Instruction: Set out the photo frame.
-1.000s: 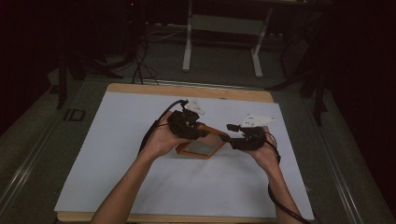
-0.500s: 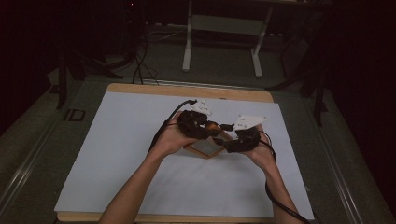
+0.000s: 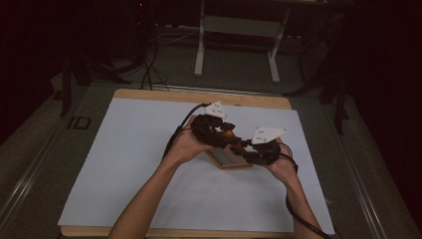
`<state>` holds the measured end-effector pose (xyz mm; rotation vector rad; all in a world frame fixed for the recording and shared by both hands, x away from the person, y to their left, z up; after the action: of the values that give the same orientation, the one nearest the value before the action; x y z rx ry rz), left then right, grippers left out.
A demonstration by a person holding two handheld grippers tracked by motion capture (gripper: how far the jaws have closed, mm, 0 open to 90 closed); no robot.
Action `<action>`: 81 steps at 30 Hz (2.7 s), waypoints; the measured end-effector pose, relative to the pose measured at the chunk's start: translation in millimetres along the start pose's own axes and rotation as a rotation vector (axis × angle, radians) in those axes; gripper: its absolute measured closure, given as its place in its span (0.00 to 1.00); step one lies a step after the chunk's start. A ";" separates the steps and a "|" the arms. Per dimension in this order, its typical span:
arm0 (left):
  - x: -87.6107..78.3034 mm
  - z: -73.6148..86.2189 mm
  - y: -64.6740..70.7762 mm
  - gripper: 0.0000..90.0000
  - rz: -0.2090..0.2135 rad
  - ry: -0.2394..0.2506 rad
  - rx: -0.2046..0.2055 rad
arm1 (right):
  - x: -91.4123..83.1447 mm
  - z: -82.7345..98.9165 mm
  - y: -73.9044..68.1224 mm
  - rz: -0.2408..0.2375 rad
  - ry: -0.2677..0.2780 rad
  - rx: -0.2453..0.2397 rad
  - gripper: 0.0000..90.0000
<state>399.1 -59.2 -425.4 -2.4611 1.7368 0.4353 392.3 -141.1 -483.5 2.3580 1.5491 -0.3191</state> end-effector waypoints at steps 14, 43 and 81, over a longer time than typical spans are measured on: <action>-36.0 23.3 -24.6 0.43 -0.088 0.098 -0.037 | -7.5 5.8 2.0 0.009 -0.007 0.003 0.75; -8.3 87.2 -29.4 0.42 -0.083 0.026 -0.083 | -16.9 15.1 7.5 0.030 -0.001 0.034 0.75; 4.8 81.8 -14.6 0.65 -0.156 0.096 -0.072 | -28.7 32.5 20.5 0.132 -0.015 0.183 0.62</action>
<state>399.9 -38.7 -506.1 -2.6858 1.5715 0.3758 399.1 -185.1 -501.3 2.5760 1.4032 -0.4648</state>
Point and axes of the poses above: each handheld gripper's, and its own axes: x roughly forward along the jaws, z roughly out of its underside, y roughly to its right, the point moved 9 cm from there along x, roughly forward along the jaws, and after that the axes turned 13 degrees about y, right-handed, at the moved point
